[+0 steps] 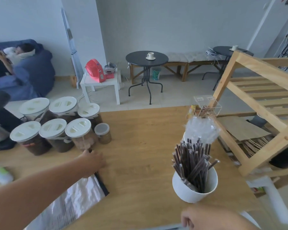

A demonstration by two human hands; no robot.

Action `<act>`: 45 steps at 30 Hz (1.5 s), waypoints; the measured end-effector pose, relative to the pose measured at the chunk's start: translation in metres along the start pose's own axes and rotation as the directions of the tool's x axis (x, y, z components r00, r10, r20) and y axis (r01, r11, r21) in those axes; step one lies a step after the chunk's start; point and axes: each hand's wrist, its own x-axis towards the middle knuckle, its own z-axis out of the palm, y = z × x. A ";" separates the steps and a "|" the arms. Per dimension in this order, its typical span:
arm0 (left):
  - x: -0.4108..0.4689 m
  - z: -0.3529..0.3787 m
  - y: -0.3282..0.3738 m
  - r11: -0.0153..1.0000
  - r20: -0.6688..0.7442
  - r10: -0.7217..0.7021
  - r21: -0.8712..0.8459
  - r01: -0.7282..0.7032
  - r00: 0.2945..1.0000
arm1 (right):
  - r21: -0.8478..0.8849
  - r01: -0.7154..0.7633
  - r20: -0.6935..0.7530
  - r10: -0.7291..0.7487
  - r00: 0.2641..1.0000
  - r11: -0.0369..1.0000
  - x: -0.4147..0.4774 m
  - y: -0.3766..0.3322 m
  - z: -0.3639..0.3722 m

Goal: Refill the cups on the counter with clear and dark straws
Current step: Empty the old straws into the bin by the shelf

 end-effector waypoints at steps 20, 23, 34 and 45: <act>-0.084 -0.086 -0.064 0.564 -0.477 -0.209 -0.772 -0.293 0.854 | 0.508 0.331 -0.543 -0.003 0.840 0.795 0.075 -0.126 -0.013; -0.089 -0.108 -0.071 0.513 -0.535 -0.408 -0.805 -0.299 0.740 | 0.523 0.356 -0.584 0.021 0.812 0.774 0.063 -0.134 -0.035; -0.102 -0.154 -0.044 0.659 -0.836 -0.032 -0.430 -0.618 0.547 | 0.753 0.538 -0.621 0.136 0.772 0.379 0.033 -0.109 -0.119; -0.059 -0.253 0.025 0.639 -0.705 0.080 -0.506 -0.578 0.705 | 0.694 0.610 -0.658 -0.006 0.753 0.382 -0.044 -0.030 -0.125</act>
